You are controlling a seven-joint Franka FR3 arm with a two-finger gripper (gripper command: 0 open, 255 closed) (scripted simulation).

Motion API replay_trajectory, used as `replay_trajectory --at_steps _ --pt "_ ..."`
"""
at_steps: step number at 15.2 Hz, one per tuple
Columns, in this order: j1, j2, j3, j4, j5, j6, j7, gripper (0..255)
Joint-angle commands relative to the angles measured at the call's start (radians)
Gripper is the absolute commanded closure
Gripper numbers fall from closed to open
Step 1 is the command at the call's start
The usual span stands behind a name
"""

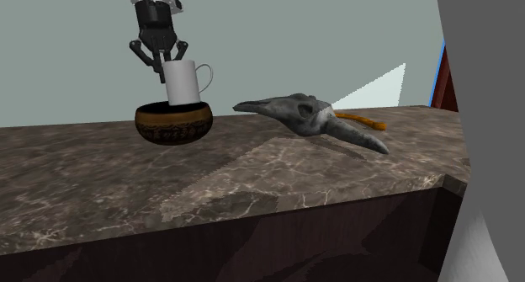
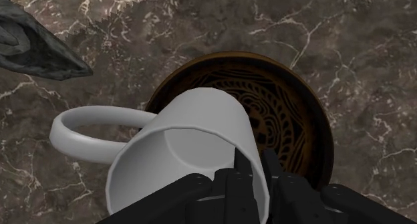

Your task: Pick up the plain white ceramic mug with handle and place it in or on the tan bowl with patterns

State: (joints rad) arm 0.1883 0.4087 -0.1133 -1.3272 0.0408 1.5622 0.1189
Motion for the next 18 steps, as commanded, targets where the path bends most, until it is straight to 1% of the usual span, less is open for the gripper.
replay_trajectory --at_steps 1,2,7,11,18 --pt "0.000 0.000 0.000 0.000 0.000 0.000 0.000 255" --pt "0.000 0.000 0.000 0.000 0.000 0.000 0.000 0" --pt "0.000 0.000 0.000 0.000 0.000 0.000 0.000 0" --pt "-0.010 0.067 0.000 0.229 0.006 -0.163 0.000 0" --pt "-0.010 0.067 0.000 0.230 0.006 -0.163 0.000 0"
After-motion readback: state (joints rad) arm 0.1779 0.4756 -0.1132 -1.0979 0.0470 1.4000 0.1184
